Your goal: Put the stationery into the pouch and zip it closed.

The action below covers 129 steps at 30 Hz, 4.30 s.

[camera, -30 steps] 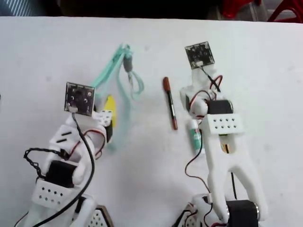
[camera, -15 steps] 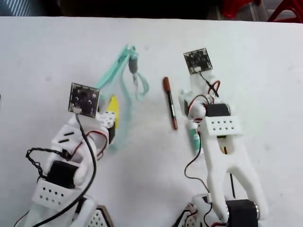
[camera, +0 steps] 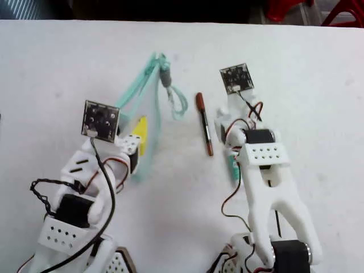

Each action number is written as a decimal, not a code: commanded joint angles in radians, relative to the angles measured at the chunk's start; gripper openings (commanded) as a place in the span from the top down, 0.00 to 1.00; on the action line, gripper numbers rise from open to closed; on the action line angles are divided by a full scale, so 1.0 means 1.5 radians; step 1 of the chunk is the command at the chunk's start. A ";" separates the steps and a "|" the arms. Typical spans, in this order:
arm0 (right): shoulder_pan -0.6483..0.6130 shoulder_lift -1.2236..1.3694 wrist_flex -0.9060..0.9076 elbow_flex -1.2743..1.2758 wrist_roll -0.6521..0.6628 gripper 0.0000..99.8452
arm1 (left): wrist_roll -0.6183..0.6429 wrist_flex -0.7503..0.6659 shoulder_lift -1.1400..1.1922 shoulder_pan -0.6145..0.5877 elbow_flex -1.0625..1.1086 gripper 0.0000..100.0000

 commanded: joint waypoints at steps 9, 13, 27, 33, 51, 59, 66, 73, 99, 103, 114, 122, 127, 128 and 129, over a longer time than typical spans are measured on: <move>-0.015 -0.053 0.028 -0.005 -0.005 0.98 | 0.044 0.051 0.013 0.011 -0.018 0.78; -0.051 -0.060 0.049 -0.005 -0.002 0.98 | 0.044 0.051 0.013 0.011 -0.019 0.78; -0.144 0.180 0.162 -0.282 -0.048 0.90 | 0.006 -0.027 0.013 -0.017 0.038 0.78; -0.130 0.380 0.196 -0.470 -0.049 0.88 | 0.006 -0.027 0.013 -0.021 0.038 0.79; -0.072 0.580 0.186 -0.611 -0.049 0.88 | 0.005 -0.028 0.013 -0.019 0.038 0.80; -0.075 0.610 0.170 -0.612 -0.048 0.88 | 0.004 -0.027 0.013 -0.018 0.038 0.80; -0.072 0.644 0.142 -0.612 -0.046 0.88 | 0.004 -0.026 0.013 -0.018 0.038 0.80; -0.071 0.648 0.143 -0.612 -0.045 0.99 | 0.003 -0.026 0.013 -0.018 0.038 0.80; -0.074 0.650 0.147 -0.608 -0.044 0.98 | 0.003 -0.026 0.013 -0.018 0.041 0.80; -0.075 0.649 0.147 -0.608 -0.044 0.98 | 0.003 -0.026 0.013 -0.018 0.041 0.80; -0.076 0.636 0.175 -0.612 -0.045 0.98 | 0.002 -0.029 0.013 -0.018 0.041 0.80; -0.092 0.562 0.250 -0.600 -0.048 0.98 | 0.002 -0.029 0.013 -0.018 0.041 0.80; -0.092 0.517 0.251 -0.557 -0.048 0.98 | 0.002 -0.029 0.013 -0.018 0.041 0.80; -0.092 0.501 0.251 -0.547 -0.048 0.98 | 0.002 -0.029 0.013 -0.018 0.041 0.80; -0.093 0.484 0.251 -0.536 -0.048 0.98 | 0.002 -0.029 0.013 -0.018 0.041 0.80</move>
